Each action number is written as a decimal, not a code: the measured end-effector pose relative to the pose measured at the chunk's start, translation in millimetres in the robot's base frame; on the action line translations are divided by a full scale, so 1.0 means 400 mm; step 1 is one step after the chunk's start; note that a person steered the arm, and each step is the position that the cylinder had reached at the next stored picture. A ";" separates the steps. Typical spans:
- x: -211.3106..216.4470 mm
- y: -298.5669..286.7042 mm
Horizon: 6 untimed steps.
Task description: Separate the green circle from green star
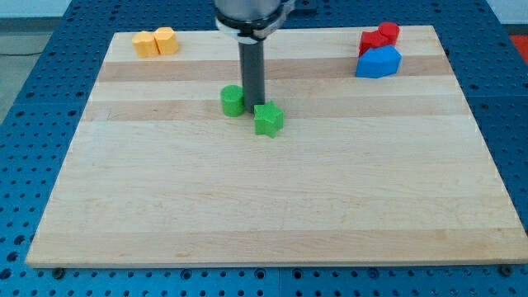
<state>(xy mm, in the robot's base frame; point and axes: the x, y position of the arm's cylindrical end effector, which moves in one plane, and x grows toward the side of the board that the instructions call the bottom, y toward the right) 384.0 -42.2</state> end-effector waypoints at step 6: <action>-0.141 -0.301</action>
